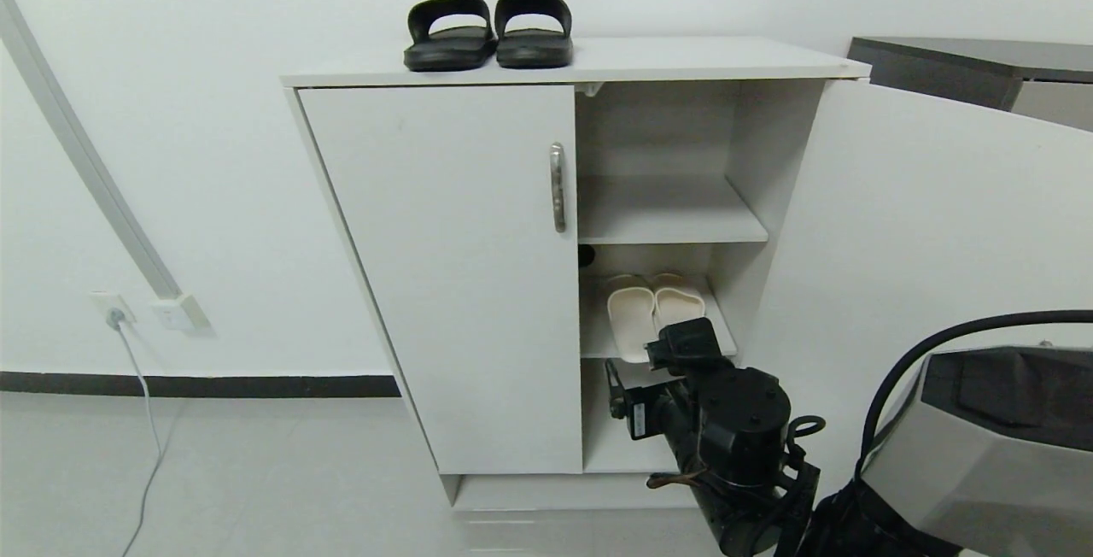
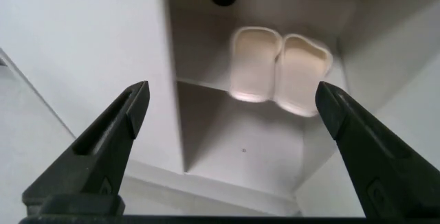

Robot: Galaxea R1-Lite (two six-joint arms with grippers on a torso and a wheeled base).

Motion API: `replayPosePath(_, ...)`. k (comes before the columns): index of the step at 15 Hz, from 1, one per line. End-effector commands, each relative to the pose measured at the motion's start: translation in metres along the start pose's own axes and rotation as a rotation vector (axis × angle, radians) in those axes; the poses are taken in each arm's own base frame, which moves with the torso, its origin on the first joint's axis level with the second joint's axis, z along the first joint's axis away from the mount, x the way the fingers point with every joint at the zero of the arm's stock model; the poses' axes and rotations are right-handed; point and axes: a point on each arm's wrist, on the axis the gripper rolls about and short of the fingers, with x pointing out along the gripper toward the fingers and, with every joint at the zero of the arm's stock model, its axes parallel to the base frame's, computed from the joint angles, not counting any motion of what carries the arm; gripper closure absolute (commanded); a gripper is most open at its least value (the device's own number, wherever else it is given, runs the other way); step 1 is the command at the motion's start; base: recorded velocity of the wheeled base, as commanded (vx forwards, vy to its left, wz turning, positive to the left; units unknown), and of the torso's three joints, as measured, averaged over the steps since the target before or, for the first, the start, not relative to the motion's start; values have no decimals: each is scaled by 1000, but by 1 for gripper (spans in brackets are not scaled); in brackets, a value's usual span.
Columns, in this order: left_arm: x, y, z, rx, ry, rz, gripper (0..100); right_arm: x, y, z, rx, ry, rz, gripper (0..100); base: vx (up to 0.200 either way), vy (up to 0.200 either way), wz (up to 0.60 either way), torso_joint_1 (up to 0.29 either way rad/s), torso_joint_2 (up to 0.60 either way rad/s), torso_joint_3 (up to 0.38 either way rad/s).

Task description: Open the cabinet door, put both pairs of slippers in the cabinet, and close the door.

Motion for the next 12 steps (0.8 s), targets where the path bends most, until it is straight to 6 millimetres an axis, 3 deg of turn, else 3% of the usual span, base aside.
replayPosePath(1, 0, 0, 0, 1, 0, 0, 100, 0, 0, -1, -2, 2, 0, 0, 0, 200, 0, 12, 7, -2)
replayPosePath(11, 0, 0, 0, -4, 0, 1, 100, 1, -2, -1, 1, 2, -4, 0, 0, 200, 0, 0, 5, 2)
replayPosePath(12, 0, 0, 0, -4, 0, 1, 100, 2, -3, -1, 3, -2, -9, 0, 0, 0, 0, 0, 0, 0)
